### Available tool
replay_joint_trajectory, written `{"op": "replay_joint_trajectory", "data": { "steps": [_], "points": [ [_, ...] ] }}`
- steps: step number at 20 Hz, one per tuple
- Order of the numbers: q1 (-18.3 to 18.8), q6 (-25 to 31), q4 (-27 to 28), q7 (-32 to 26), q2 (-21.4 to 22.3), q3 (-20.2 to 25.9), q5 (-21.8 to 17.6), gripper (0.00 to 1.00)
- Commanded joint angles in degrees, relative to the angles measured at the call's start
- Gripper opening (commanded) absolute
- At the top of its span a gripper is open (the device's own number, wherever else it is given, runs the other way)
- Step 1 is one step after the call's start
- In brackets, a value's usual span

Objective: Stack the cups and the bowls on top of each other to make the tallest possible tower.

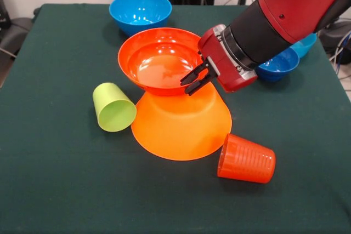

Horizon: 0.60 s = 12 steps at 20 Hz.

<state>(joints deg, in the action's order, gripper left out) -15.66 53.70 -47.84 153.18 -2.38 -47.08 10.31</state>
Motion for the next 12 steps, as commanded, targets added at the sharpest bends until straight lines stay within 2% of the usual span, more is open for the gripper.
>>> {"op": "replay_joint_trajectory", "data": {
  "steps": [1, 12],
  "points": [
    [0.45, 7.06, 4.05, 7.76, -1.92, 4.26, 2.02, 0.00],
    [-0.20, 7.73, 4.60, 9.17, -2.50, 3.71, 2.24, 0.00]
  ]
}}
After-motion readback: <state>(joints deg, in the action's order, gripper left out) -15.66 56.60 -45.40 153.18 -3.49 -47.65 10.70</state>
